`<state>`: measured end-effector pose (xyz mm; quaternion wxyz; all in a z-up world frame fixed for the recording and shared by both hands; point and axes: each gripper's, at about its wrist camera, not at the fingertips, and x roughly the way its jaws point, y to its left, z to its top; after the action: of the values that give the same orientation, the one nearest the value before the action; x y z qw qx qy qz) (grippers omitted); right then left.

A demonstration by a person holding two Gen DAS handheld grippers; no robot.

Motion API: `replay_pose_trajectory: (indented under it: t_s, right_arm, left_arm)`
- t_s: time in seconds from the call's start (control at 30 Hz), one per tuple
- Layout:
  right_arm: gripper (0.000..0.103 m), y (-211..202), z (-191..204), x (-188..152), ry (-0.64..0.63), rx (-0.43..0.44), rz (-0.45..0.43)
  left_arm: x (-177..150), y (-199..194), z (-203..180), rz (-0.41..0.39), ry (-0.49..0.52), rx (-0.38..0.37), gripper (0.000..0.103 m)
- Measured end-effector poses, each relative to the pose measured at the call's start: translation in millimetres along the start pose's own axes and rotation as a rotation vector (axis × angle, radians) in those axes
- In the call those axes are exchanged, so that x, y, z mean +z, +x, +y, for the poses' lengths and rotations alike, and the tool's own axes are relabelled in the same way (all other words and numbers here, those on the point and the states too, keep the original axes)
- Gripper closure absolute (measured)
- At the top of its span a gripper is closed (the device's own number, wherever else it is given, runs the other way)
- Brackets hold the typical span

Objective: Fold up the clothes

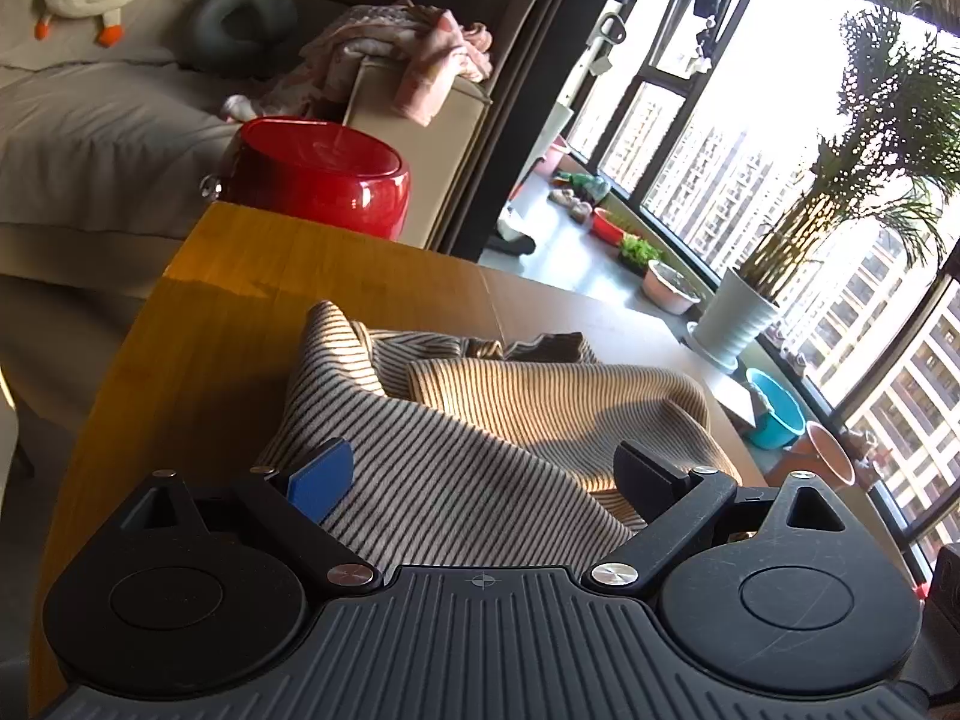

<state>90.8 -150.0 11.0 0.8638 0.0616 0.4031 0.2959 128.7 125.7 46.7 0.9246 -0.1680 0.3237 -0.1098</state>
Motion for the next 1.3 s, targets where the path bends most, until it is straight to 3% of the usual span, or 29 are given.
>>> replay_pose_trajectory:
  t_s: [0.07, 0.1, 0.13, 0.2, 0.5, 0.63, 0.73, 0.83, 0.97, 1.03, 1.07, 1.13, 1.3]
  right_arm:
    - [0.058, 1, 12, -1, -0.044, 0.012, -0.038]
    - [0.088, 1, 17, 1, -0.074, 0.026, -0.048]
    - [0.099, -1, 22, 6, -0.101, 0.027, -0.06]
    - [0.099, -6, 30, 15, -0.155, 0.03, -0.083]
    - [0.1, -38, 28, 125, -0.241, -0.135, -0.317]
    - [0.1, -56, 24, 169, -0.289, -0.227, -0.456]
    - [0.1, -59, -2, 182, -0.248, -0.266, -0.479]
    - [0.1, -45, -41, 167, -0.183, -0.309, -0.399]
    - [0.096, -6, -95, 123, -0.084, -0.409, -0.208]
    - [0.071, 5, -112, 103, -0.058, -0.467, -0.155]
    - [0.064, 8, -120, 93, -0.046, -0.493, -0.143]
    - [0.046, -1, -134, 87, 0.033, -0.464, -0.178]
    - [0.044, -24, -154, 86, 0.177, -0.329, -0.277]
  left_arm:
    - [0, -1, 0, -0.001, 0.0, 0.002, 0.005]
    - [0, -2, 0, -0.003, 0.0, 0.004, 0.005]
    - [1, -4, 1, -0.007, -0.003, 0.005, 0.005]
    - [3, -7, 4, -0.019, -0.013, 0.007, 0.005]
    - [15, -20, 24, -0.077, -0.079, 0.031, 0.004]
    - [11, -10, 24, -0.045, -0.069, 0.036, 0.004]
    - [5, 1, 18, -0.012, -0.047, 0.032, 0.004]
    - [-5, 14, 11, 0.018, -0.014, 0.036, 0.004]
    - [-16, 26, -1, 0.05, 0.059, 0.054, 0.004]
    - [-21, 30, -6, 0.06, 0.1, 0.065, 0.004]
    - [-23, 30, -9, 0.062, 0.118, 0.067, 0.004]
    - [-26, 31, -14, 0.059, 0.149, 0.068, 0.004]
    - [-27, 39, -23, 0.06, 0.183, 0.056, 0.003]
